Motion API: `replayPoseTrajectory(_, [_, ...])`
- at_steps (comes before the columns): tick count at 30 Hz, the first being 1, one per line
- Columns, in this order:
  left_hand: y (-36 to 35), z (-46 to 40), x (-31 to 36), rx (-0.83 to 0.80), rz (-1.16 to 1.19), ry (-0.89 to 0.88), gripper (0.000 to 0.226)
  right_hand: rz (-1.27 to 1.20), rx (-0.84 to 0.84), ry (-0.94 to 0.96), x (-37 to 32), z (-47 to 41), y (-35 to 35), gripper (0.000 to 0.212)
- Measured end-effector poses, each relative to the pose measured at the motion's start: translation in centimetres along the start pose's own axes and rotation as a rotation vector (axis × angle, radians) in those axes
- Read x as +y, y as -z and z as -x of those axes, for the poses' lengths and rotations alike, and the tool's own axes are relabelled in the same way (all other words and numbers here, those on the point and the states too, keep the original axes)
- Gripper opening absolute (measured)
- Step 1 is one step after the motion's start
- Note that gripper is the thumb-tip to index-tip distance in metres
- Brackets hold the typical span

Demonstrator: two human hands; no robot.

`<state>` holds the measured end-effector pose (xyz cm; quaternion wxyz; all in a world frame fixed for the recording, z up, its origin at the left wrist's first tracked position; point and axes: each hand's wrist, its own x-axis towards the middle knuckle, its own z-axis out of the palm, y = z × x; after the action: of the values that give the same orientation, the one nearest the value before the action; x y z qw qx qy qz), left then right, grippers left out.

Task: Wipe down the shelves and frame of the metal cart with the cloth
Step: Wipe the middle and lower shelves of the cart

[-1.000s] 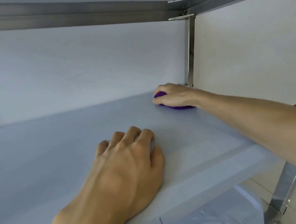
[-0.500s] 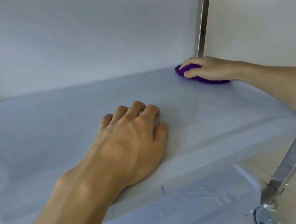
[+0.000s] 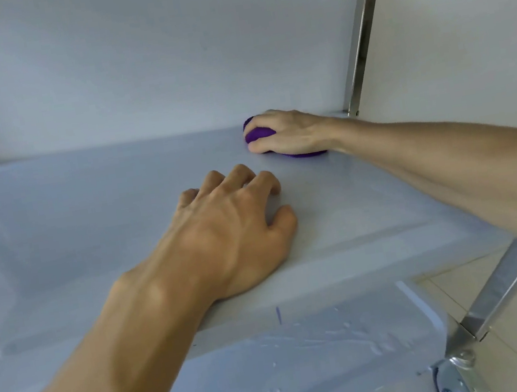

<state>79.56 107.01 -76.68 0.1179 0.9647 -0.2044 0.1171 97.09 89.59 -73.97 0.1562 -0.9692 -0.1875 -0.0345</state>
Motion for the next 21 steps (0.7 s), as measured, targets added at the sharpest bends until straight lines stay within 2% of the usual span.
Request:
replayPoseTrajectory(4, [0.1, -0.2, 0.1, 0.001, -0.019, 0.012, 0.042, -0.058, -0.012, 0.124, -1.5, 5.9, 0.0, 0.030])
replayPoseTrajectory(9, [0.4, -0.1, 0.4, 0.006, -0.076, 0.069, 0.040, -0.095, 0.017, 0.138, -2.3, 14.1, 0.6, 0.028])
replayPoseTrajectory(12, [0.5, 0.2, 0.6, 0.090, -0.105, 0.070, 0.036, -0.068, 0.095, 0.144, -2.0, 19.2, 1.0, 0.029])
replayPoseTrajectory(14, [0.8, 0.8, 0.8, 0.230, -0.161, 0.038, 0.031, -0.060, 0.174, 0.148, -1.5, 22.2, 1.2, 0.029])
replayPoseTrajectory(17, [1.0, 2.1, 0.9, 0.442, -0.181, -0.080, 0.023, -0.046, 0.331, 0.148, -0.5, 26.4, 0.8, 0.031])
replayPoseTrajectory(19, [1.2, 3.0, 1.3, 0.463, -0.048, -0.218, 0.020, 0.016, 0.448, 0.146, 0.4, 29.1, -0.4, 0.034])
replayPoseTrajectory(21, [1.2, 4.3, 2.1, 0.458, 0.085, -0.439, 0.022, 0.172, 0.575, 0.191, 1.2, 31.6, -1.9, 0.036])
